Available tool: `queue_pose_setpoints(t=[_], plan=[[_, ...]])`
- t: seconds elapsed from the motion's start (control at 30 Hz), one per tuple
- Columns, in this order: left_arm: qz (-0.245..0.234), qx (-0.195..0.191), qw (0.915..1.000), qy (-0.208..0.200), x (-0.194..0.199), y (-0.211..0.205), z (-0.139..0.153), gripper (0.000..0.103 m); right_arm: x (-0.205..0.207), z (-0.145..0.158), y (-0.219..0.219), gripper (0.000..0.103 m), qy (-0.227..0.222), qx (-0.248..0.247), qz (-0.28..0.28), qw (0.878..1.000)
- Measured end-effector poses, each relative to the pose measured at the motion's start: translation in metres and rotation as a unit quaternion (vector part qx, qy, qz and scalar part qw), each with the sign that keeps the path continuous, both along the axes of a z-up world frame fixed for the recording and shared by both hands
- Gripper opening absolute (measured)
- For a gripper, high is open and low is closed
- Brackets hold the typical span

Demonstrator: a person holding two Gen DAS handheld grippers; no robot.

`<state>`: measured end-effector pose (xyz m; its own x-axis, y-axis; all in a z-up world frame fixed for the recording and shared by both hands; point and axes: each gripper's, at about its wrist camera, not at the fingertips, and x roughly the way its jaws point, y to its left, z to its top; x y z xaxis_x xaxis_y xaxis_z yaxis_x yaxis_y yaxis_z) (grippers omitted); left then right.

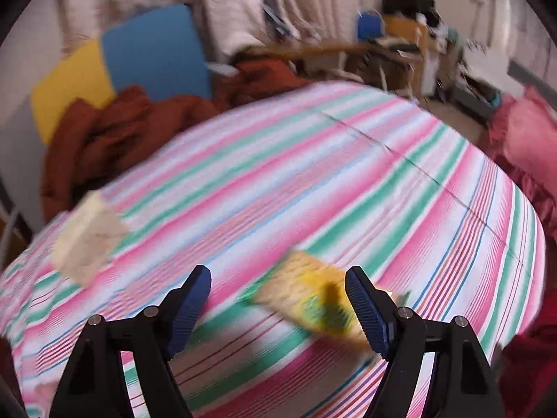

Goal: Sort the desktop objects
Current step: 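Grasp the yellow cracker bar with the right tool while the left tool approaches the pink sock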

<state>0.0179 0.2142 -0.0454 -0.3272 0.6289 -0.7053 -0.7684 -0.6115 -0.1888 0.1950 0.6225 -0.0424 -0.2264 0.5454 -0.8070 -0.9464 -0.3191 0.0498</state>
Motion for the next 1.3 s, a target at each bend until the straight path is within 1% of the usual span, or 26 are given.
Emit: queue_pose_setpoints(t=[0.1,0.2,0.3,0.43,0.53,0.6,0.67,0.77,0.8,0.87,0.9,0.93,1.1,1.2,1.3], plan=[[-0.004,0.001,1.0,0.0,0.0,0.0,0.0,0.071,0.003,-0.015,0.015,0.08,-0.014,-0.02,-0.012,1.0],[-0.004,0.0,1.0,-0.002,-0.001,0.001,-0.002,0.071,0.001,-0.025,0.016,0.081,0.001,-0.04,0.005,0.999],[-0.003,0.001,1.0,-0.002,0.001,0.001,-0.001,0.071,-0.008,-0.023,0.003,0.081,0.012,-0.048,0.053,0.997],[-0.006,0.006,0.9999,0.007,0.007,-0.001,0.003,0.071,-0.03,-0.022,-0.037,0.081,0.012,-0.056,0.138,0.989],[-0.008,0.008,0.9999,0.004,0.008,-0.003,0.002,0.071,-0.047,-0.022,-0.075,0.081,0.022,-0.068,0.2,0.977],[-0.007,0.01,0.9999,0.002,0.009,-0.006,0.002,0.071,-0.057,-0.025,-0.1,0.081,0.04,-0.081,0.237,0.967],[-0.006,0.011,0.9999,0.004,0.01,-0.008,0.003,0.071,-0.063,-0.026,-0.125,0.081,0.066,-0.1,0.276,0.954],[-0.005,0.011,0.9999,0.002,0.01,-0.011,0.003,0.071,-0.063,-0.03,-0.154,0.081,0.115,-0.134,0.327,0.928],[-0.004,0.011,0.9999,0.002,0.01,-0.012,0.003,0.071,-0.063,-0.029,-0.162,0.081,0.124,-0.136,0.337,0.923],[-0.006,0.01,0.9999,0.001,0.01,-0.012,0.003,0.071,-0.059,-0.025,-0.173,0.081,0.137,-0.126,0.347,0.919],[-0.007,0.009,0.9999,0.001,0.011,-0.01,0.004,0.071,-0.054,-0.022,-0.178,0.081,0.144,-0.119,0.348,0.919],[-0.009,0.008,0.9999,0.001,0.011,-0.008,0.004,0.071,-0.048,-0.019,-0.18,0.081,0.146,-0.11,0.345,0.921],[-0.027,-0.003,0.9996,0.002,0.015,0.014,0.005,0.071,-0.009,-0.011,-0.168,0.081,0.138,-0.074,0.308,0.939],[-0.042,-0.009,0.9991,-0.004,0.016,0.034,0.005,0.071,0.016,-0.012,-0.166,0.081,0.14,-0.061,0.285,0.946],[-0.051,-0.013,0.9986,-0.008,0.017,0.054,0.005,0.071,0.031,-0.015,-0.174,0.081,0.13,-0.037,0.271,0.953]])
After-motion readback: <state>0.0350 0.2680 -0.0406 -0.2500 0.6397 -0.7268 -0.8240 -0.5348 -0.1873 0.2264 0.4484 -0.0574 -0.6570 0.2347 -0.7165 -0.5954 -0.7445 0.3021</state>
